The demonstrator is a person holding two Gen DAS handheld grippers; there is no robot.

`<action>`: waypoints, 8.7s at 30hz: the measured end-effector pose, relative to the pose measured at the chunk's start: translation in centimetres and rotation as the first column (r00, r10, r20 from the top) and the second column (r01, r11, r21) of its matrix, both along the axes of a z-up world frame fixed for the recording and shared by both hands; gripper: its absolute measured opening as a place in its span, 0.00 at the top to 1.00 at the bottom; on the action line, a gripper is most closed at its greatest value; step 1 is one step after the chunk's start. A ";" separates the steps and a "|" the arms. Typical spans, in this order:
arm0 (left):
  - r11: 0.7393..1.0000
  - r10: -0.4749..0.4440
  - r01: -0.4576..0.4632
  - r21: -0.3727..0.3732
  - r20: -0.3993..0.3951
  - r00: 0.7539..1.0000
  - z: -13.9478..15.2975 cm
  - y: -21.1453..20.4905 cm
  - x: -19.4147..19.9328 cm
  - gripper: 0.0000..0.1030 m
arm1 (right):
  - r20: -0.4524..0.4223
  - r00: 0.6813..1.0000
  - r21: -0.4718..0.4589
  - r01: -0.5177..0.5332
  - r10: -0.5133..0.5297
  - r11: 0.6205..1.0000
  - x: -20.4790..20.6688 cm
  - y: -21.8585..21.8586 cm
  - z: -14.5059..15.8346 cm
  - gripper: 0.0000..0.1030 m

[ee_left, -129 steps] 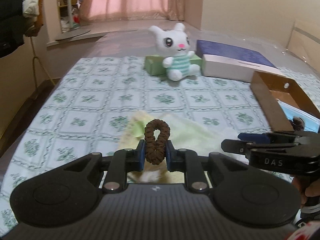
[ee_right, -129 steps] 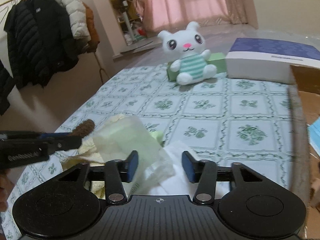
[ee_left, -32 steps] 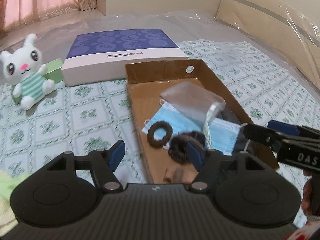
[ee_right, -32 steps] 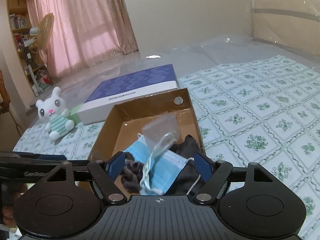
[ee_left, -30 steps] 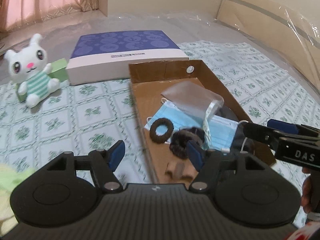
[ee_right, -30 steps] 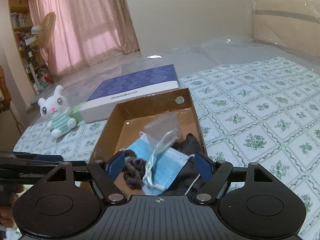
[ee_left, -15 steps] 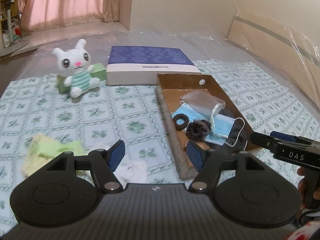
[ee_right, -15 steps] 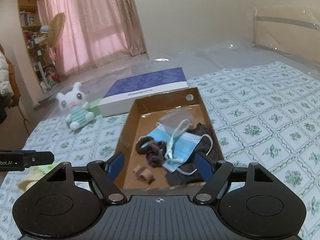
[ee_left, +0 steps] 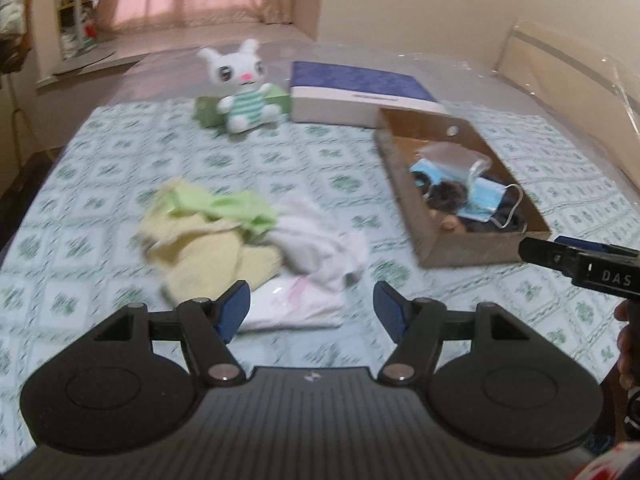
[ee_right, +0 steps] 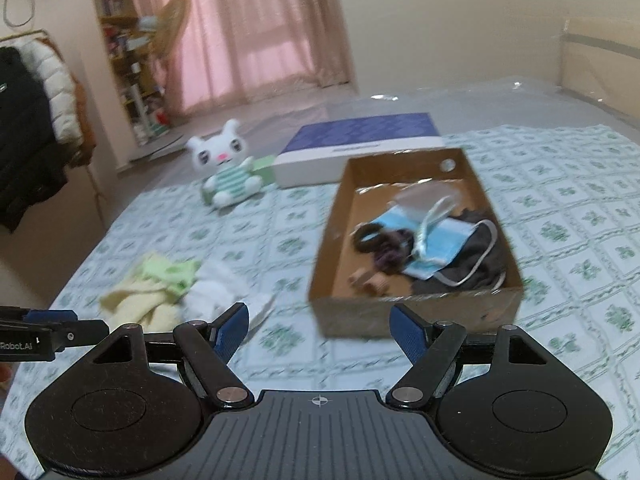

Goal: Organize soft objects
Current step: 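Lift both open tools out of the tray and move back toward the cloths, then lower both tools toward the light green cloth and the white cloth, then grasp the light green cloth with the left tool while the right tool grasps the white cloth, then lift the green cloth and white cloth up off the pile with both tools, then carry the green cloth and white cloth over the cardboard tray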

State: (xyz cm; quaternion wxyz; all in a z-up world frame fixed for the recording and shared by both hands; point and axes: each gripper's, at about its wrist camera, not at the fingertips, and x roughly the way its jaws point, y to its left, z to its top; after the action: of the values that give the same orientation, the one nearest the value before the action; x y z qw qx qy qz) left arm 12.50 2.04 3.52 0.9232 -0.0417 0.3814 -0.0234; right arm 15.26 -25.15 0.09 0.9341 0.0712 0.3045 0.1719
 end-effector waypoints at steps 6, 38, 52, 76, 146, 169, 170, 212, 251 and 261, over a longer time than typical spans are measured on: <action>0.999 0.047 -0.047 0.011 -0.001 0.999 -0.1 1.5 -2.5 0.36 | -0.013 0.997 -0.005 -0.076 0.076 0.997 -1.7 2.4 -0.5 0.25; 0.991 0.121 -0.117 0.067 -0.069 0.990 -2.6 3.5 -4.8 0.36 | -0.103 0.967 -0.049 -0.238 0.232 0.970 -3.6 8.4 -4.0 0.25; 0.991 0.122 -0.116 0.063 -0.095 0.988 -3.7 3.9 -3.7 0.36 | -0.134 0.962 -0.048 -0.244 0.236 0.969 -2.7 8.8 -5.2 0.25; 0.989 0.132 -0.126 0.077 -0.073 0.989 -4.3 5.3 -0.1 0.36 | -0.106 0.961 -0.085 -0.263 0.254 0.961 1.6 11.2 -6.1 0.25; 0.996 -0.061 0.064 -0.060 0.046 0.997 -4.3 1.6 8.4 0.97 | -0.045 0.991 0.051 -0.125 0.127 0.991 8.3 8.5 -5.6 0.81; 0.995 -0.101 0.101 -0.011 -0.190 0.977 -10.0 -0.2 0.1 0.49 | -0.266 0.947 -0.113 -0.214 0.178 0.970 0.8 5.9 -9.3 0.67; 0.995 -0.094 0.098 0.009 -0.194 0.976 -10.3 -0.2 0.2 0.45 | -0.267 0.946 -0.121 -0.224 0.185 0.967 0.7 6.2 -9.5 0.60; 0.992 -0.125 0.120 -0.043 -0.139 0.982 -9.0 -1.4 1.6 0.96 | -0.203 0.946 -0.066 -0.271 0.253 0.960 -0.3 5.7 -9.1 0.84; 0.956 -0.282 0.289 -0.041 0.131 0.950 -0.3 -13.2 18.0 0.96 | -0.046 0.990 0.198 0.143 -0.136 0.970 10.5 -8.6 0.6 0.84; 0.955 -0.293 0.296 -0.029 0.061 0.954 -3.2 -16.4 26.8 0.96 | -0.097 0.979 0.138 0.190 -0.178 0.972 18.7 -9.4 -1.2 0.84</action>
State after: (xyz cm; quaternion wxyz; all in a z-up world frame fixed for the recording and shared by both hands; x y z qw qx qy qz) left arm 39.34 -14.38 0.33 0.9187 -0.0013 0.3569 -0.1691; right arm 33.91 -34.59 -1.08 0.9248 0.1744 0.3220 0.1034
